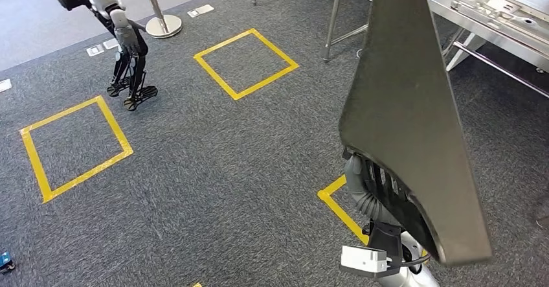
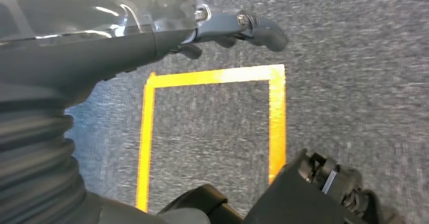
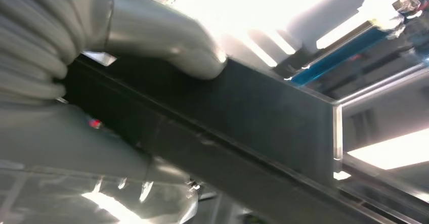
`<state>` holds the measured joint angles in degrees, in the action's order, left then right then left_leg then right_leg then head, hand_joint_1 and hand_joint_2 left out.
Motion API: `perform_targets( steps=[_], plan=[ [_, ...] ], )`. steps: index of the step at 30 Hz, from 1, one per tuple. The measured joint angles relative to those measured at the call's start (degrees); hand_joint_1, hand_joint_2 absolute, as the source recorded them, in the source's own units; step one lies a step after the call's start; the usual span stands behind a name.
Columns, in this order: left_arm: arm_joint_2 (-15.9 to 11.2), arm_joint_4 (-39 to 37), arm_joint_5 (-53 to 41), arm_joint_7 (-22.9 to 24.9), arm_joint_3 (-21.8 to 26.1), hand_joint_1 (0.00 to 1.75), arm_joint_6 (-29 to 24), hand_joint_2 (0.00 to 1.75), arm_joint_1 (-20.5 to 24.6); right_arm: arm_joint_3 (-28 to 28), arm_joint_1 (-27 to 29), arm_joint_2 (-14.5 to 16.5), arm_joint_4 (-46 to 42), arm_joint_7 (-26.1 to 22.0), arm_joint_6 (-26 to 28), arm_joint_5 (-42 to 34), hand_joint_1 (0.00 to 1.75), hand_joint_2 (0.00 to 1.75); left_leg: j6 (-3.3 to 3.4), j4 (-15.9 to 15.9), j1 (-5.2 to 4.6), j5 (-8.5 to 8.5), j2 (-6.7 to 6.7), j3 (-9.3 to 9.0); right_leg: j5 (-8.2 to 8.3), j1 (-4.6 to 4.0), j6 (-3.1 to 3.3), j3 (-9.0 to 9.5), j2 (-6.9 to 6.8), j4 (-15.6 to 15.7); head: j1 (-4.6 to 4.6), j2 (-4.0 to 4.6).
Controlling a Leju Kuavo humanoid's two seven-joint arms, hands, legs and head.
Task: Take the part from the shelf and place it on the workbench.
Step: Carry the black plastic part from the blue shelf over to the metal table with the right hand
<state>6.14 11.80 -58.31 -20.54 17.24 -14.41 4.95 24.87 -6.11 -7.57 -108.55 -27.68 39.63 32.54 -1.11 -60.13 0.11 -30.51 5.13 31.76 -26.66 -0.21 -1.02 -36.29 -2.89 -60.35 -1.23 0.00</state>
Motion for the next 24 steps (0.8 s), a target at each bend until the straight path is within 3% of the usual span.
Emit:
perform_targets(
  steps=[1, 3, 5, 6, 7, 8, 9, 10, 11, 13, 14, 16, 18, 20, 22, 23, 24],
  plan=[
    [0.07, 0.01, -0.11, 0.1, -0.01, 0.0, 0.01, 1.75, 0.02, -0.02, 0.02, 0.02, -0.01, 0.0, 0.0, 0.1, 1.68, 1.75, -0.28, 0.14, 0.04, -0.17, 0.28, -0.33, 0.03, 0.15, 0.28, 0.11, 0.54, 0.15, 0.2, 0.0],
    [0.17, 0.02, -0.35, 0.36, -0.04, 0.0, 0.01, 1.75, 0.06, -0.05, -0.16, 0.02, -0.03, 0.01, 0.0, 0.34, 1.68, 1.75, -0.79, -1.54, 0.25, -1.51, -1.15, -0.06, 0.06, 0.48, 1.03, 0.49, 1.54, 0.44, 0.68, 0.0],
    [0.24, 0.02, -0.42, 0.59, -0.06, 0.0, 0.01, 1.75, 0.12, -0.03, -0.43, 0.02, -0.02, 0.04, 0.0, 0.49, 1.68, 1.75, -0.93, -8.0, 0.4, -4.7, -3.79, 2.89, 0.02, 0.67, 1.63, 0.73, 2.49, 0.54, 1.53, 0.0],
    [0.27, 0.02, -0.38, 0.65, -0.06, 0.0, 0.01, 1.75, 0.2, -0.01, -0.51, 0.01, -0.02, 0.07, 0.0, 0.54, 1.68, 1.75, -0.94, -12.06, 0.41, -6.26, -4.51, 4.97, -0.01, 0.65, 1.81, 0.76, 2.99, 0.53, 1.91, 0.0],
    [0.3, 0.02, -0.31, 0.7, -0.06, 0.0, 0.01, 1.75, 0.32, 0.01, -0.54, -0.01, -0.02, 0.08, 0.0, 0.57, 1.68, 1.75, -0.95, -15.13, 0.41, -7.04, -4.78, 6.61, -0.03, 0.61, 1.86, 0.81, 3.55, 0.52, 2.19, 0.0],
    [0.31, 0.02, -0.24, 0.74, -0.05, 0.0, 0.01, 1.75, 0.46, 0.02, -0.55, -0.02, -0.02, 0.08, 0.0, 0.64, 1.68, 1.75, -0.94, -16.28, 0.42, -6.71, -4.86, 7.38, -0.05, 0.59, 1.86, 0.89, 4.14, 0.51, 2.38, 0.0],
    [0.32, 0.02, -0.17, 0.81, -0.05, 0.0, 0.01, 1.75, 0.54, 0.03, -0.56, -0.04, -0.02, 0.1, 0.0, 0.74, 1.68, 1.75, -0.91, -15.21, 0.45, -5.33, -4.91, 7.14, -0.07, 0.61, 1.84, 1.01, 4.77, 0.49, 2.53, 0.0],
    [0.32, 0.02, -0.11, 0.92, -0.05, 0.0, 0.0, 1.75, 0.56, 0.03, -0.57, -0.05, -0.02, 0.16, -0.01, 0.9, 1.68, 1.75, -0.89, -12.07, 0.52, -3.14, -5.21, 5.96, -0.12, 0.67, 1.77, 1.16, 5.42, 0.46, 2.68, 0.0],
    [0.33, 0.01, -0.06, 1.05, -0.05, 0.0, 0.0, 1.75, 0.46, 0.04, -0.6, -0.08, -0.02, 0.3, -0.01, 1.13, 1.68, 1.75, -0.87, -8.09, 0.67, -0.98, -6.1, 4.39, -0.19, 0.76, 1.65, 1.24, 6.02, 0.43, 2.86, 0.0],
    [0.4, -0.05, 0.04, 1.27, -0.05, 0.0, -0.02, 1.75, 0.2, 0.08, -0.77, -0.18, -0.02, 0.66, -0.02, 1.65, 1.68, 1.75, -0.79, -1.87, 0.88, 1.35, -7.95, 2.07, -0.24, 0.75, 1.2, 1.06, 7.1, 0.22, 3.13, 0.0],
    [0.44, -0.08, 0.08, 1.34, -0.04, 0.0, -0.03, 1.75, 0.08, 0.1, -0.86, -0.26, -0.02, 0.84, -0.02, 1.86, 1.68, 1.75, -0.64, -0.74, 0.86, 1.45, -8.51, 1.7, -0.14, 0.75, 0.91, 0.87, 7.52, 0.23, 3.17, 0.0],
    [0.55, -0.09, 0.1, 1.57, -0.03, 0.0, -0.04, 1.75, 0.09, 0.14, -0.94, -0.49, -0.02, 1.13, -0.02, 2.18, 1.68, 1.75, -0.08, -0.4, 0.68, 1.49, -8.03, 1.63, 0.13, 0.87, 0.29, 0.66, 8.21, 0.47, 3.07, 0.0],
    [0.69, -0.09, 0.1, 1.87, -0.02, 0.0, -0.03, 1.75, 0.05, 0.15, -1.06, -0.77, -0.03, 1.44, -0.02, 2.41, 1.68, 1.75, 0.61, -0.06, 0.79, 1.71, -7.09, 1.46, -0.69, 0.81, -0.09, 0.08, 7.07, -0.6, 2.76, 0.0],
    [0.79, -0.11, 0.1, 2.02, -0.01, 0.0, -0.01, 1.75, -0.11, 0.18, -1.32, -1.0, -0.02, 1.69, -0.02, 2.62, 1.68, 1.75, 1.06, 0.18, 0.88, 1.79, -5.9, 1.32, -3.56, 0.74, -0.3, -2.47, 4.92, -5.84, 1.95, 0.0],
    [0.78, -0.15, 0.1, 2.14, 0.02, 0.0, -0.01, 1.75, -0.27, 0.23, -1.41, -1.21, -0.02, 1.91, -0.01, 2.81, 1.68, 1.75, 1.25, 0.18, 0.84, 1.69, -4.66, 1.31, -6.35, 0.88, -0.47, -6.1, 4.02, -13.05, 1.1, 0.0],
    [0.78, -0.17, 0.1, 2.23, 0.02, 0.0, -0.01, 1.75, -0.3, 0.26, -1.36, -1.32, -0.02, 2.05, -0.01, 2.88, 1.68, 1.75, 1.29, 0.18, 0.84, 1.61, -4.07, 1.28, -6.49, 0.94, -0.56, -7.06, 3.83, -14.83, 0.78, 0.0],
    [0.77, -0.17, 0.1, 2.32, 0.03, 0.0, -0.01, 1.75, -0.31, 0.27, -1.32, -1.43, -0.02, 2.2, -0.01, 2.96, 1.68, 1.75, 1.26, 0.17, 0.86, 1.52, -3.52, 1.21, -5.57, 1.01, -0.64, -6.94, 3.63, -14.39, 0.48, 0.0]
  ],
)
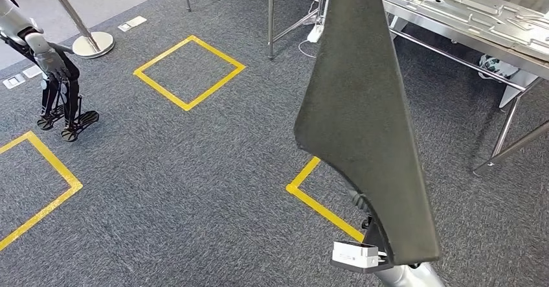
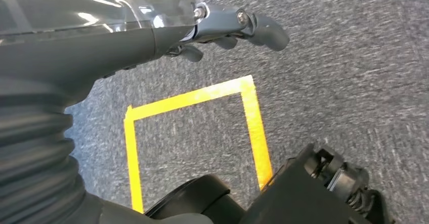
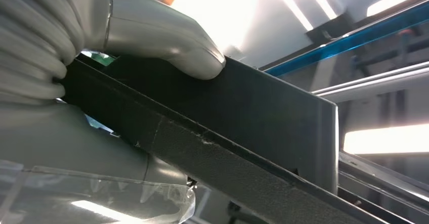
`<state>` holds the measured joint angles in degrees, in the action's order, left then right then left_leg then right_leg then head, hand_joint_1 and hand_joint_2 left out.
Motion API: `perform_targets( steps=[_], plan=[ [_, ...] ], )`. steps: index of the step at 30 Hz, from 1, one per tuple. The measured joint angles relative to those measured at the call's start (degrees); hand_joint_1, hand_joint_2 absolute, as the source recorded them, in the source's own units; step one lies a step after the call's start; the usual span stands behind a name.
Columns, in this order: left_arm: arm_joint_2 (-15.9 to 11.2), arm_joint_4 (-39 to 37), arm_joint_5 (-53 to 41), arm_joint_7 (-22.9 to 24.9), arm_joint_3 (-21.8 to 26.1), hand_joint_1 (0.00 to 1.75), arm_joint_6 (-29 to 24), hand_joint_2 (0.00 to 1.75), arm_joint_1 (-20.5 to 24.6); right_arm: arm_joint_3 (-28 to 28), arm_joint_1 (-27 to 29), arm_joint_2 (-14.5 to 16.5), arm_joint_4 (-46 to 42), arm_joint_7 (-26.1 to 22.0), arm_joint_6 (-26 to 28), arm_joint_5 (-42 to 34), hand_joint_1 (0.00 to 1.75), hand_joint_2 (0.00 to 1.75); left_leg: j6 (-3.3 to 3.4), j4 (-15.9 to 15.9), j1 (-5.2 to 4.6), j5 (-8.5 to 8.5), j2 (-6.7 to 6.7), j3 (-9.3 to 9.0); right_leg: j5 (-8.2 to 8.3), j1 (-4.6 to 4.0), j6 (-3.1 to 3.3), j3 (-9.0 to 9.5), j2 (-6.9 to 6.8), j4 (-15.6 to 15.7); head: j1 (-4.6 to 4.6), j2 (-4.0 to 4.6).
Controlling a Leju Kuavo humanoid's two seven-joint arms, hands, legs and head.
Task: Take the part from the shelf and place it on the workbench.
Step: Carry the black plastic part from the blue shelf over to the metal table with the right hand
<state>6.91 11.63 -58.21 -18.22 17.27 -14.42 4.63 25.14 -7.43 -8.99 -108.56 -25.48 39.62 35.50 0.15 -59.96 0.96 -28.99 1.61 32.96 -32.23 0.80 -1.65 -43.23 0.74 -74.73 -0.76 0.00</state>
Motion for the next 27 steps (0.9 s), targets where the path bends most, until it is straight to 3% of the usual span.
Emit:
perform_targets(
  steps=[3, 5, 7, 9, 11, 13, 14, 15, 17, 19, 21, 24, 25, 27],
  plan=[
    [-0.03, -0.02, -0.06, 0.13, 0.01, 0.0, 0.02, 1.75, -0.03, 0.02, 0.0, -0.23, 0.0, 0.35, 0.01, 0.17, 1.68, 1.75, -0.56, -0.05, -0.09, -0.46, 1.21, -0.44, 5.11, -0.11, -0.08, 5.16, -1.97, 10.48, -0.72, 0.0],
    [-0.07, -0.04, -0.08, 0.14, 0.02, 0.0, 0.02, 1.75, -0.1, 0.05, -0.03, -0.32, 0.0, 0.5, 0.0, 0.3, 1.68, 1.75, -1.1, 0.0, -0.42, -0.76, 1.79, -0.7, 5.94, -0.39, 0.13, 7.14, -3.13, 14.51, -0.63, 0.0],
    [-0.09, -0.06, -0.11, 0.15, 0.02, 0.0, 0.02, 1.75, -0.11, 0.09, 0.01, -0.44, 0.0, 0.65, 0.0, 0.4, 1.68, 1.75, -1.64, 0.3, -0.53, -0.9, 2.45, -1.12, 5.68, -0.58, 0.67, 7.23, -2.61, 14.76, -0.12, 0.0],
    [-0.08, -0.05, -0.16, 0.14, 0.02, 0.0, 0.01, 1.75, -0.02, 0.13, -0.08, -0.53, 0.0, 0.78, -0.02, 0.52, 1.68, 1.75, -2.18, -0.39, -0.33, -1.79, 1.98, -1.4, 5.68, -0.43, 1.36, 7.55, -1.83, 14.96, 0.28, 0.0],
    [-0.05, -0.04, -0.17, -0.1, 0.03, 0.0, 0.01, 1.75, 0.06, 0.16, -0.27, -0.55, 0.01, 0.9, -0.03, 0.61, 1.68, 1.75, -2.4, -5.42, -0.26, -4.63, 0.11, 0.56, 5.64, -0.19, 2.02, 7.88, -1.14, 15.11, 1.0, 0.0],
    [-0.02, -0.04, -0.16, -0.49, 0.05, 0.0, 0.01, 1.75, 0.32, 0.2, -0.37, -0.56, 0.04, 1.01, -0.03, 0.65, 1.68, 1.75, -2.36, -13.31, -0.39, -7.77, -1.12, 4.37, 5.54, -0.29, 2.35, 7.97, -0.4, 15.1, 1.77, 0.0],
    [-0.01, -0.04, -0.15, -0.66, 0.06, 0.0, 0.01, 1.75, 0.48, 0.24, -0.38, -0.56, 0.08, 1.05, -0.03, 0.67, 1.68, 1.75, -2.32, -15.73, -0.44, -8.25, -1.28, 5.64, 5.52, -0.35, 2.4, 8.02, 0.06, 15.08, 1.97, 0.0],
    [0.01, -0.04, -0.16, -0.74, 0.07, 0.0, 0.02, 1.75, 0.58, 0.28, -0.39, -0.56, 0.11, 1.08, -0.03, 0.69, 1.68, 1.75, -2.23, -15.99, -0.47, -7.56, -1.34, 5.9, 5.5, -0.4, 2.42, 8.12, 0.58, 15.07, 2.1, 0.0],
    [0.02, -0.04, -0.25, -0.85, 0.06, 0.0, 0.09, 1.75, 0.55, 0.38, -0.46, -0.56, 0.15, 1.13, -0.02, 0.72, 1.68, 1.75, -2.03, -10.08, -0.44, -3.47, -1.86, 3.57, 5.43, -0.35, 2.35, 8.38, 1.75, 15.04, 2.33, 0.0],
    [0.05, -0.11, -0.39, -0.97, 0.04, 0.0, 0.27, 1.75, 0.33, 0.44, -0.55, -0.56, 0.16, 1.15, -0.02, 0.75, 1.68, 1.75, -1.81, -2.9, -0.35, -0.43, -3.62, 0.73, 5.37, -0.39, 2.06, 8.32, 2.78, 14.88, 2.58, 0.0],
    [0.19, -0.17, -0.53, -1.13, 0.01, 0.0, 0.41, 1.75, 0.23, 0.52, -0.52, -0.56, 0.2, 1.19, -0.01, 0.76, 1.68, 1.75, -1.47, -0.38, -0.43, -0.13, -4.7, -0.1, 5.54, -0.38, 1.5, 7.96, 3.48, 14.87, 2.66, 0.0],
    [0.57, -0.17, -0.69, -1.29, -0.04, 0.0, 0.46, 1.75, 0.31, 0.7, -0.37, -0.66, 0.26, 1.21, 0.01, 0.74, 1.68, 1.75, -0.49, 0.21, -0.39, 0.14, -3.74, -0.27, 5.34, -0.38, 0.66, 7.49, 3.63, 14.67, 2.5, 0.0],
    [0.69, -0.17, -0.73, -1.27, -0.04, 0.0, 0.47, 1.75, 0.29, 0.73, -0.36, -0.7, 0.26, 1.2, 0.01, 0.69, 1.68, 1.75, -0.18, 0.4, -0.26, 0.25, -3.28, -0.36, 4.46, -0.51, 0.5, 6.81, 2.97, 13.34, 2.24, 0.0],
    [0.78, -0.18, -0.78, -1.18, -0.04, 0.0, 0.46, 1.75, 0.19, 0.74, -0.28, -0.73, 0.28, 1.14, 0.01, 0.54, 1.68, 1.75, 0.17, 0.53, -0.2, 0.26, -2.25, -0.45, 1.36, -0.62, 0.3, 3.85, 1.17, 7.23, 1.38, 0.0]
  ],
)
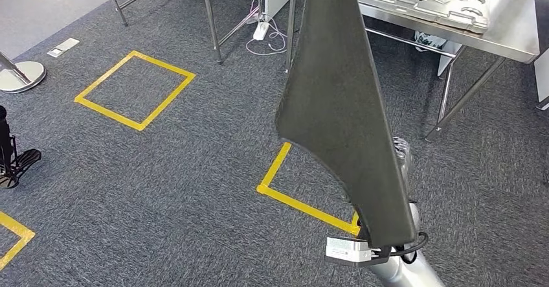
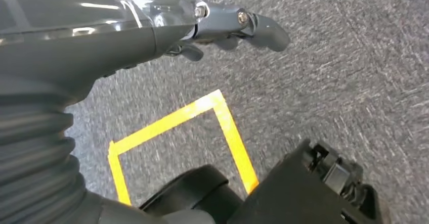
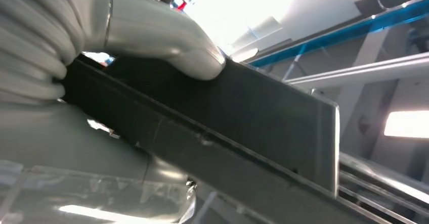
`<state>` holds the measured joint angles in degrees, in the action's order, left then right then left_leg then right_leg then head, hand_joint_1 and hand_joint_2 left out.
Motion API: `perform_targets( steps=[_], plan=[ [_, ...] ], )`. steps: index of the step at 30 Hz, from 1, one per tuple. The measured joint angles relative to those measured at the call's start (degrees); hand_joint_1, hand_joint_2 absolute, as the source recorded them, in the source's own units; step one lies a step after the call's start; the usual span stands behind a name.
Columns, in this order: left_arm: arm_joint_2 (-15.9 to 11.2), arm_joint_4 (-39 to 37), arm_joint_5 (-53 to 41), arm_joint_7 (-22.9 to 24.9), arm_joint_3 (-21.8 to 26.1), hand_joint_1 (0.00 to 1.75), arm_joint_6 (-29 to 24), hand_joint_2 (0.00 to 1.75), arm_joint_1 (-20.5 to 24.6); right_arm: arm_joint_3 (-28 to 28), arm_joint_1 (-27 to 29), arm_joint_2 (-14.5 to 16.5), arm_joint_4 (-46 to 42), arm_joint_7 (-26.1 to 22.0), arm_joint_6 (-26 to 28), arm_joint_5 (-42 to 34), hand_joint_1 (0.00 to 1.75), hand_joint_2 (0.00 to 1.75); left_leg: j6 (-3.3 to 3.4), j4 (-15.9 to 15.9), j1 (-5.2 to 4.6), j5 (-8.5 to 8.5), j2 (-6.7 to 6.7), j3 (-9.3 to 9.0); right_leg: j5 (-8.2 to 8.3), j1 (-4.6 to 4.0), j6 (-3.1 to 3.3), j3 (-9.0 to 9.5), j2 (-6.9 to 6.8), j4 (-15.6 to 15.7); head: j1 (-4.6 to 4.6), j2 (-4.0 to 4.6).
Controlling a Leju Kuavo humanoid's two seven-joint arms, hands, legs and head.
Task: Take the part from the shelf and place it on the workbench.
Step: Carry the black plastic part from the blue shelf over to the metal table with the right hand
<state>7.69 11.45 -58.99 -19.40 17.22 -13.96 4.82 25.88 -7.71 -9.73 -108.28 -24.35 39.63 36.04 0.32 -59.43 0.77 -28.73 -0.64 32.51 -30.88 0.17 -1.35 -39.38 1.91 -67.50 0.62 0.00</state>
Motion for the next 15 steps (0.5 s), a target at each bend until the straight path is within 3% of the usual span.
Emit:
perform_targets(
  steps=[2, 3, 4, 6, 8, 12, 13, 15],
  plan=[
    [0.0, -0.01, -0.04, 0.15, 0.0, 0.0, 0.01, 1.75, -0.13, 0.01, 0.25, 0.0, 0.07, -0.09, 0.0, -0.18, 1.68, 1.75, 0.13, -0.02, -0.01, -0.12, 1.13, -0.04, -2.26, 0.17, -0.18, -3.44, -0.83, -6.88, -0.82, 0.0],
    [0.0, -0.02, -0.07, 0.22, 0.0, 0.0, 0.01, 1.75, -0.18, 0.01, 0.4, 0.0, 0.11, -0.14, 0.0, -0.27, 1.68, 1.75, 0.15, -0.02, 0.0, -0.21, 1.65, -0.11, -1.98, 0.28, -0.27, -4.05, -1.04, -7.93, -1.12, 0.0],
    [0.0, -0.02, -0.1, 0.27, 0.0, 0.0, 0.02, 1.75, -0.21, -0.01, 0.54, 0.0, 0.15, -0.2, 0.0, -0.34, 1.68, 1.75, 0.1, -0.03, 0.03, -0.33, 2.09, -0.25, -0.64, 0.41, -0.34, -3.46, -1.27, -6.57, -1.43, 0.0],
    [-0.02, -0.02, -0.18, 0.31, 0.0, 0.0, 0.01, 1.75, -0.26, -0.05, 0.71, 0.0, 0.19, -0.41, 0.0, -0.43, 1.68, 1.75, -0.24, -0.02, 0.06, -0.69, 2.79, -0.71, 3.11, 0.55, -0.48, 0.45, -2.41, 1.18, -1.88, 0.0],
    [-0.05, -0.02, -0.29, 0.35, 0.0, 0.0, -0.02, 1.75, -0.33, -0.09, 0.85, 0.05, 0.22, -0.74, 0.0, -0.46, 1.68, 1.75, -0.78, -0.03, -0.16, -1.05, 3.28, -1.01, 4.61, 0.28, -0.42, 3.52, -3.66, 7.03, -2.12, 0.0],
    [-0.15, 0.01, -0.49, 0.37, 0.0, 0.0, -0.33, 1.75, -0.32, -0.4, 1.59, 0.28, 0.26, -1.15, 0.0, -0.5, 1.68, 1.75, -1.84, 0.15, -0.34, -1.58, 3.79, -1.64, 4.26, 0.21, 0.66, 4.2, -3.05, 8.11, -1.47, 0.0],
    [-0.18, 0.02, -0.5, 0.29, 0.0, 0.0, -0.27, 1.75, -0.27, -0.55, 1.64, 0.39, 0.26, -1.2, 0.0, -0.5, 1.68, 1.75, -2.09, -0.89, -0.26, -2.36, 3.23, -1.34, 4.25, 0.36, 1.07, 4.37, -2.78, 8.21, -1.25, 0.0],
    [-0.28, 0.03, -0.5, 0.01, 0.01, 0.0, 0.25, 1.75, -0.12, -0.8, 1.67, 0.6, 0.29, -1.24, 0.0, -0.45, 1.68, 1.75, -2.3, -6.85, -0.21, -5.5, 1.61, 1.34, 4.19, 0.57, 1.71, 4.64, -2.27, 8.32, -0.43, 0.0]
  ],
)
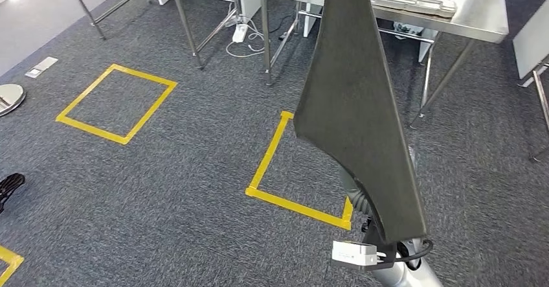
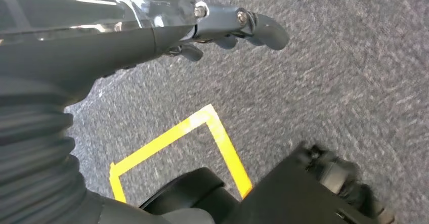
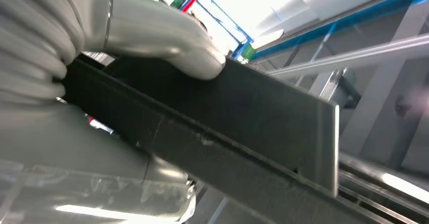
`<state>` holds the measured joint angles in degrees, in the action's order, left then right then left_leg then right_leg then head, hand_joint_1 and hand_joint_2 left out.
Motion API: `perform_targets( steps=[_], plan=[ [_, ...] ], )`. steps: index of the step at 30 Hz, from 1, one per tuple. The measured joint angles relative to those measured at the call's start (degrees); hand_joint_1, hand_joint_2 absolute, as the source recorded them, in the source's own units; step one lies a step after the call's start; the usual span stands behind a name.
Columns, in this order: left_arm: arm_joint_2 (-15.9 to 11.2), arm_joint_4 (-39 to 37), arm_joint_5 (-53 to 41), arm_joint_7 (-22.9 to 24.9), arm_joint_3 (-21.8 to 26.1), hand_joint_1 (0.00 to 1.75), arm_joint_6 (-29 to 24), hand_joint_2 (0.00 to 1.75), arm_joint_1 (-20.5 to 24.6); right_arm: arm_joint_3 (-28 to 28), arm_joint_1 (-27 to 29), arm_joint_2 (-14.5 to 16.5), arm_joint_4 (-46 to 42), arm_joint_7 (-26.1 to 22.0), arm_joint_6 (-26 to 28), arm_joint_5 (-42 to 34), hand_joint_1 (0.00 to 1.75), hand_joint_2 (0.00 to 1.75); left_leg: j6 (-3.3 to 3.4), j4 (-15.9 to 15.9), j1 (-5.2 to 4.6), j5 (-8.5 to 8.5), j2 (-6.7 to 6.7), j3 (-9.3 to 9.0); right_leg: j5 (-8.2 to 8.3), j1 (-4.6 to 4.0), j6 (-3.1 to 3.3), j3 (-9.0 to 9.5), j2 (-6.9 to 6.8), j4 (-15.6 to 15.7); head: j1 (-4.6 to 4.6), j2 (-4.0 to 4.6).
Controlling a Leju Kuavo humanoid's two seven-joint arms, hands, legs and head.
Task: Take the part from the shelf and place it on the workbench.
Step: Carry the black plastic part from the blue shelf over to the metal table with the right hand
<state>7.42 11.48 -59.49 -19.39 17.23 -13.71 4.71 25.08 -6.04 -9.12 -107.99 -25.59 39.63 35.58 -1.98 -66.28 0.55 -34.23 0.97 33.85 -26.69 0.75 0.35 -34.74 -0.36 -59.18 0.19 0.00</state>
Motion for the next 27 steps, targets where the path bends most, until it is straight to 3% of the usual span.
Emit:
perform_targets(
  steps=[2, 3, 4, 6, 8, 11, 13, 15, 17, 18, 19, 21, 23, 24, 27],
  plan=[
    [-0.15, 0.02, -0.05, -0.27, 0.01, 0.0, 0.63, 1.75, 0.39, -0.12, 0.03, 0.13, 0.15, 0.02, 0.0, 0.0, 1.68, 1.75, 0.0, -7.82, -0.08, -2.86, -0.72, 3.8, -0.07, -0.08, 0.29, 0.09, 0.6, -0.03, 0.69, 0.0],
    [-0.23, 0.03, -0.12, -0.32, 0.01, 0.0, 0.85, 1.75, 0.58, -0.13, 0.04, 0.16, 0.27, 0.03, 0.0, 0.0, 1.68, 1.75, 0.02, -9.68, -0.09, -2.93, -0.78, 4.72, -0.1, -0.1, 0.33, 0.17, 0.99, -0.04, 0.87, 0.0],
    [-0.28, 0.03, -0.21, -0.26, 0.0, 0.0, 1.02, 1.75, 0.68, -0.14, 0.04, 0.17, 0.39, 0.06, 0.0, 0.0, 1.68, 1.75, 0.04, -9.03, -0.05, -1.77, -0.8, 4.5, -0.12, -0.08, 0.31, 0.29, 1.47, -0.07, 1.02, 0.0],
    [-0.44, 0.03, -0.49, 0.08, -0.01, 0.0, 1.36, 1.75, 0.55, -0.16, 0.04, 0.18, 0.54, 0.14, 0.0, 0.0, 1.68, 1.75, 0.07, -1.98, 0.17, 2.6, -1.34, 1.55, -0.26, 0.04, 0.12, 0.56, 2.5, -0.17, 1.34, 0.0],
    [-0.56, -0.05, -0.81, 0.7, -0.05, 0.0, 1.79, 1.75, 0.36, -0.17, -0.03, 0.19, 0.6, 0.27, 0.0, 0.0, 1.68, 1.75, 0.14, 4.54, 0.37, 5.06, -2.64, -1.08, -0.34, -0.03, -0.36, 0.41, 3.36, -0.42, 1.64, 0.0],
    [-0.52, -0.11, -1.08, 1.68, -0.21, 0.0, 2.46, 1.75, 0.55, -0.21, -0.1, 0.19, 0.7, 0.74, -0.01, 0.0, 1.68, 1.75, 0.85, 6.23, 0.22, 5.02, -3.07, -1.48, 0.0, 0.0, -1.27, -0.08, 4.08, -0.32, 1.56, 0.0],
    [-0.39, -0.11, -1.18, 2.13, -0.39, 0.0, 2.98, 1.75, 0.77, -0.31, -0.25, 0.19, 0.74, 1.06, -0.02, -0.01, 1.68, 1.75, 1.53, 6.53, 0.3, 5.28, -2.5, -1.57, -0.63, -0.02, -1.71, -0.52, 3.34, -1.08, 1.3, 0.0],
    [-0.32, -0.11, -1.23, 2.41, -0.49, 0.0, 3.34, 1.75, 0.83, -0.39, -0.62, 0.19, 0.8, 1.29, -0.03, -0.02, 1.68, 1.75, 2.03, 6.73, 0.46, 5.39, -1.68, -1.65, -3.35, -0.1, -1.92, -2.85, 1.94, -5.94, 0.46, 0.0],
    [-0.31, -0.11, -1.34, 2.61, -0.51, 0.0, 3.45, 1.75, 0.83, -0.39, -0.88, 0.2, 0.99, 1.47, -0.04, -0.05, 1.68, 1.75, 2.25, 6.72, 0.46, 5.32, -0.76, -1.64, -6.41, -0.05, -2.05, -6.69, 1.36, -13.74, -0.47, 0.0],
    [-0.3, -0.11, -1.4, 2.65, -0.53, 0.0, 3.46, 1.75, 0.84, -0.39, -0.91, 0.2, 1.14, 1.53, -0.04, -0.08, 1.68, 1.75, 2.29, 6.71, 0.47, 5.27, -0.33, -1.67, -6.82, 0.0, -2.12, -7.97, 1.24, -16.16, -0.76, 0.0],
    [-0.27, -0.11, -1.45, 2.68, -0.55, 0.0, 3.45, 1.75, 0.86, -0.38, -0.96, 0.21, 1.31, 1.58, -0.05, -0.12, 1.68, 1.75, 2.28, 6.7, 0.5, 5.21, 0.05, -1.72, -6.11, 0.06, -2.17, -8.22, 1.13, -16.37, -1.04, 0.0],
    [-0.21, -0.11, -1.51, 2.72, -0.59, 0.0, 3.44, 1.75, 0.91, -0.38, -1.25, 0.21, 1.58, 1.67, -0.05, -0.16, 1.68, 1.75, 2.06, 6.69, 0.59, 4.98, 0.61, -2.0, -2.22, 0.14, -2.21, -5.41, 0.4, -10.23, -1.52, 0.0],
    [-0.19, -0.11, -1.55, 2.8, -0.61, 0.0, 3.43, 1.75, 0.93, -0.37, -1.78, 0.23, 1.79, 1.75, -0.05, -0.19, 1.68, 1.75, 1.53, 6.65, 0.37, 4.64, 0.99, -2.21, 0.29, -0.1, -2.18, -1.9, -0.91, -3.0, -1.85, 0.0],
    [-0.2, -0.11, -1.57, 2.86, -0.62, 0.0, 3.43, 1.75, 0.93, -0.35, -1.99, 0.26, 1.91, 1.79, -0.05, -0.21, 1.68, 1.75, 1.25, 6.67, 0.2, 4.52, 1.18, -2.27, 0.55, -0.23, -2.09, -1.01, -1.35, -1.13, -1.82, 0.0],
    [-0.21, -0.1, -1.7, 3.34, -0.62, 0.0, 3.39, 1.75, 0.96, -0.33, -2.24, 0.31, 2.33, 2.03, -0.06, -0.37, 1.68, 1.75, 0.43, 6.96, 0.06, 4.3, 1.66, -2.65, 0.19, -0.26, -1.25, -0.74, -0.92, -0.39, -1.24, 0.0]
  ],
)
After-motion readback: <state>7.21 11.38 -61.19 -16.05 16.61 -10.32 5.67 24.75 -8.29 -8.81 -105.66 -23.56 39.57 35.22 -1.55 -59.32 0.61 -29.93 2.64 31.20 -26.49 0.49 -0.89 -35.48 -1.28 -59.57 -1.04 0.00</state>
